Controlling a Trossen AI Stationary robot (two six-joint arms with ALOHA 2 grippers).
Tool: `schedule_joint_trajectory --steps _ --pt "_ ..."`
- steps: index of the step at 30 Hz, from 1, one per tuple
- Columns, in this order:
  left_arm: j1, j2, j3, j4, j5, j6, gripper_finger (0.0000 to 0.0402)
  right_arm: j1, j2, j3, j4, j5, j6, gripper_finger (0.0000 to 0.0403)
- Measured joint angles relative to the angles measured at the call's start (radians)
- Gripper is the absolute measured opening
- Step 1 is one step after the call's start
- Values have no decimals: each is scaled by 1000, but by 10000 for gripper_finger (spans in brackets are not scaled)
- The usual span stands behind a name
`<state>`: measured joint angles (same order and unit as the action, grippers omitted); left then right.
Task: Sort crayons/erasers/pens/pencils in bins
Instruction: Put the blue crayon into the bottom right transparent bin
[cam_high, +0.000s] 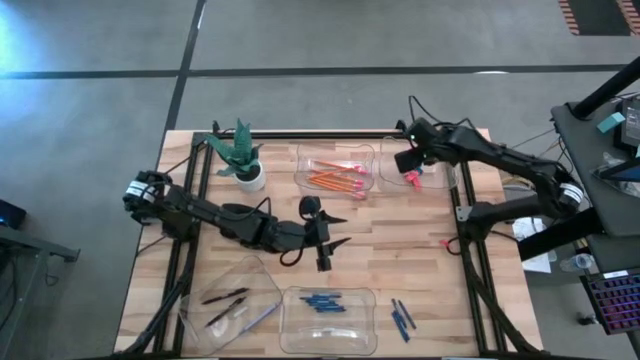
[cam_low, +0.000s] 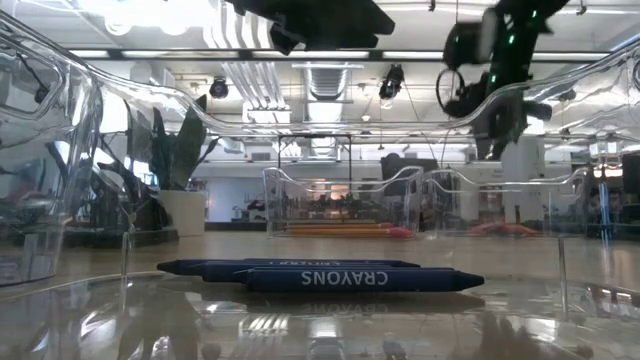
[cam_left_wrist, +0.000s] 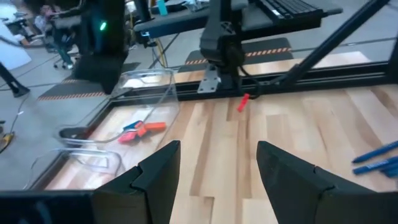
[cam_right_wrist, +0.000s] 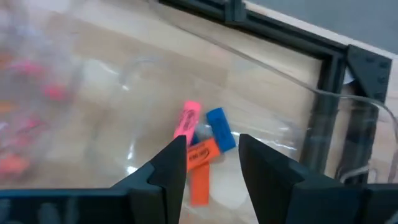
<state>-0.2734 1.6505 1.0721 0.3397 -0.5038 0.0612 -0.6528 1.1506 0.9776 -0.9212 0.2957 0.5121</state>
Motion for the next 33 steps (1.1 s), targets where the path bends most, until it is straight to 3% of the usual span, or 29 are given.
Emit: schedule_joint_trajectory --steps 4,8,10,15,19,23,29,33 --pt "14 0 0 -2 -2 -1 198 100 -63 29 -79 -101 48 134" --pt "30 0 0 -7 -1 -3 198 303 -139 5 -78 -230 167 133" --pt "35 0 0 -8 -2 -3 198 440 -171 -7 -70 -226 252 135" --pt "34 0 0 -18 -2 -3 198 783 -178 -24 -65 -96 504 136" --pt "34 0 0 -19 -1 -5 198 988 -108 -24 -62 -61 671 137" --pt "33 0 1 -18 -1 -6 198 1113 -8 -13 -73 -72 792 137" --pt "32 0 1 -18 -1 -6 198 1230 130 24 -69 -160 973 137" --pt "32 0 1 -18 -1 -28 198 1288 229 30 -55 -279 1104 137"
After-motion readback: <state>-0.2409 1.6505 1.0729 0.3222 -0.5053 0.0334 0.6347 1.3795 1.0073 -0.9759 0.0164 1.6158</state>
